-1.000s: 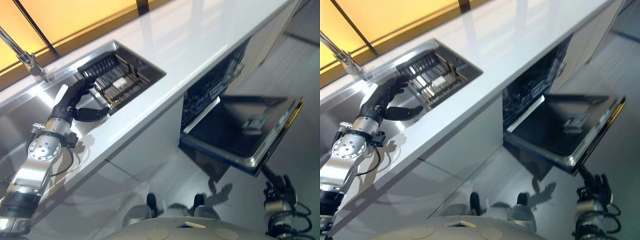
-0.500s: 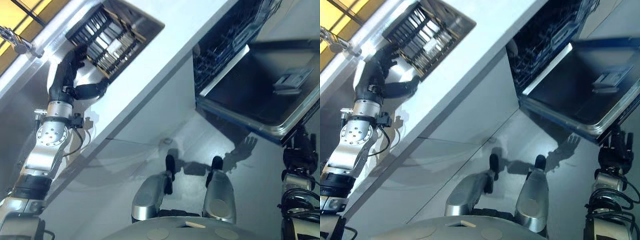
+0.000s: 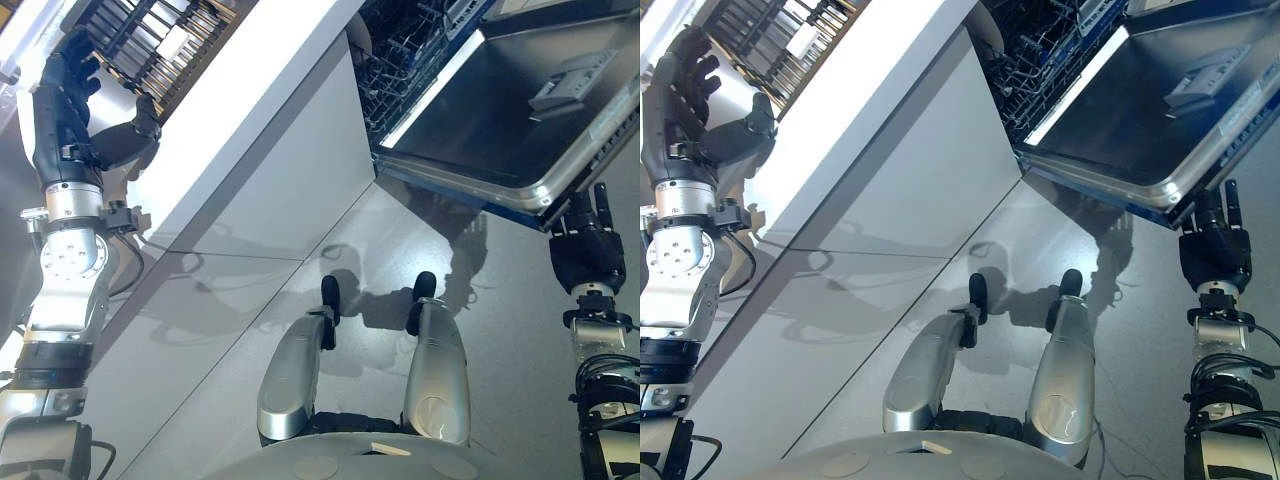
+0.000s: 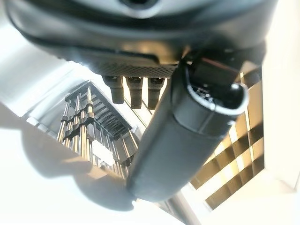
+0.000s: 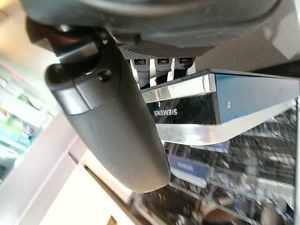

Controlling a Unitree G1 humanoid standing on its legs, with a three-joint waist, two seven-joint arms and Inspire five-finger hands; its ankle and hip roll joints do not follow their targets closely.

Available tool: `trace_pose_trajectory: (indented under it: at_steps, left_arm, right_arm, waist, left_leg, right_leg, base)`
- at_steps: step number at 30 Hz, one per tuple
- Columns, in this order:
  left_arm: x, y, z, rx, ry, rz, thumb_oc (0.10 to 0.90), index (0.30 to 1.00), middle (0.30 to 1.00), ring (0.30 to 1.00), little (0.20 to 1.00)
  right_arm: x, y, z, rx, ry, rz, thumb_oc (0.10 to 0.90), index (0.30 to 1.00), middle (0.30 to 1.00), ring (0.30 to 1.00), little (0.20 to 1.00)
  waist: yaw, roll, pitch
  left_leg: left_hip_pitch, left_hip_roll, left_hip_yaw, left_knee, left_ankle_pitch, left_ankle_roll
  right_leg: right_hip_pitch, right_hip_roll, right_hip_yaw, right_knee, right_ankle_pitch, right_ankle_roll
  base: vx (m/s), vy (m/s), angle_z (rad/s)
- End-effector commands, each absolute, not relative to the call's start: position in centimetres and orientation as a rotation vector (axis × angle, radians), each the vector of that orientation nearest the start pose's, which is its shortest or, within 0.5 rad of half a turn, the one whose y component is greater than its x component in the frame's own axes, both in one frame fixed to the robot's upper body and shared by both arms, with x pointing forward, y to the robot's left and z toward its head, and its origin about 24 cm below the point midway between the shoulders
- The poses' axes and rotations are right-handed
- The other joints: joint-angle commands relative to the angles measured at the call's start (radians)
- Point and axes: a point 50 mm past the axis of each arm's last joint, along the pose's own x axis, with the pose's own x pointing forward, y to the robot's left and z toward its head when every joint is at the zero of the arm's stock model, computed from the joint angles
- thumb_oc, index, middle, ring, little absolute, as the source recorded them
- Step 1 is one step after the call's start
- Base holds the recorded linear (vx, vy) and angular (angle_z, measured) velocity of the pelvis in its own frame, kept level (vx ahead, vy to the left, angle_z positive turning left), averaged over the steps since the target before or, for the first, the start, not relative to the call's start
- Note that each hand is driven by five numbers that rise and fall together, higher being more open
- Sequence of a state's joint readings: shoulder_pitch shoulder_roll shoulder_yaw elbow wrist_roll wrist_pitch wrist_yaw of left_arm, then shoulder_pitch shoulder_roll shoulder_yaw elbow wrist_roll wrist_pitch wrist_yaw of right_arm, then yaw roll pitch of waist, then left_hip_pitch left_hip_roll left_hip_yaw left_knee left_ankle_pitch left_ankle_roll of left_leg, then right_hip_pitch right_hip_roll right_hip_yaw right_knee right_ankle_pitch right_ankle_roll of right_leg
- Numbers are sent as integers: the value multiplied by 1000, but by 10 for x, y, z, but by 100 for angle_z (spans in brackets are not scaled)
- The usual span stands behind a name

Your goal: Pick up plates and place into dishwasher.

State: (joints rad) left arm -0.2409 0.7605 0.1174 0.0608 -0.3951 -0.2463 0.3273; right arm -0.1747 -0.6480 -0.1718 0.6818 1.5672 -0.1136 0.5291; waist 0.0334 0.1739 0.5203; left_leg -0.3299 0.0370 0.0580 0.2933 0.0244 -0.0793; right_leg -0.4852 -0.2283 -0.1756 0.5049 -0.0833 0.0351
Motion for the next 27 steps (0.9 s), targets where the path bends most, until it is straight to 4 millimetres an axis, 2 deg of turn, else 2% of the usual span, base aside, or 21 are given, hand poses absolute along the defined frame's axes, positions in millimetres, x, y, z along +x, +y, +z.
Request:
trace_pose_trajectory:
  at_steps: [1,2,7,13,16,19,22,24,25,27]
  left_arm:
    - [280,287,229,326,-679,292,800,900,900,900,900]
    - [281,289,232,330,-686,296,800,900,900,900,900]
    - [287,294,246,340,-706,310,800,900,900,900,900]
    - [291,295,257,346,-729,315,800,900,900,900,900]
    - [293,294,262,352,-737,306,800,900,900,900,900]
    - [294,294,266,356,-744,292,800,900,900,900,900]
    - [295,293,266,350,-746,276,800,900,900,900,900]
    - [294,294,265,338,-745,267,800,900,900,900,900]
    - [292,293,262,332,-742,264,800,900,900,900,900]
    - [289,293,258,329,-741,266,800,900,900,900,900]
  right_arm:
    - [318,-207,185,671,-483,858,800,900,900,900,900]
    - [316,-189,196,645,-496,930,800,900,900,900,900]
    - [305,-145,227,627,-565,1105,800,900,900,900,900]
    - [280,-104,251,627,-654,1289,800,900,900,900,900]
    - [273,-94,258,623,-682,1328,800,900,900,900,900]
    - [270,-87,262,598,-709,1324,800,900,900,900,900]
    - [278,-93,264,610,-731,1158,800,900,900,900,900]
    - [289,-107,259,584,-740,968,800,900,900,900,900]
    - [297,-116,248,573,-705,849,800,900,900,900,900]
    - [300,-127,236,579,-679,766,800,900,900,900,900]
  waist:
    - [30,-45,0]
    - [35,-56,0]
    - [51,-87,0]
    - [69,-102,0]
    - [77,-103,0]
    - [85,-104,0]
    - [88,-105,0]
    - [88,-107,0]
    - [85,-110,0]
    - [80,-116,0]
  left_leg:
    - [-89,10,-24,145,-92,9]
    - [-98,9,-24,145,-91,17]
    - [-123,2,-25,144,-90,41]
    - [-137,-16,-29,130,-91,67]
    - [-144,-25,-32,132,-96,75]
    - [-153,-34,-33,137,-103,82]
    - [-148,-40,-29,134,-107,87]
    - [-135,-44,-25,124,-109,90]
    - [-118,-46,-21,113,-111,94]
    - [-108,-48,-15,101,-104,97]
  right_leg:
    - [78,14,12,12,-66,10]
    - [70,17,15,4,-54,14]
    - [38,18,19,-17,-15,31]
    - [16,16,19,-51,25,50]
    - [13,12,14,-60,34,54]
    - [7,6,9,-66,45,62]
    - [11,0,8,-80,59,71]
    - [21,-2,10,-100,69,78]
    - [34,-3,13,-116,78,84]
    - [42,-5,16,-137,93,87]
  base:
    - [-8,77,-30]
    - [-5,79,-31]
    - [-14,60,-15]
    - [5,72,3]
    - [-5,48,14]
    - [-4,59,50]
    - [-1,58,49]
    - [-9,75,-7]
    - [-14,86,-12]
    - [-18,63,-11]
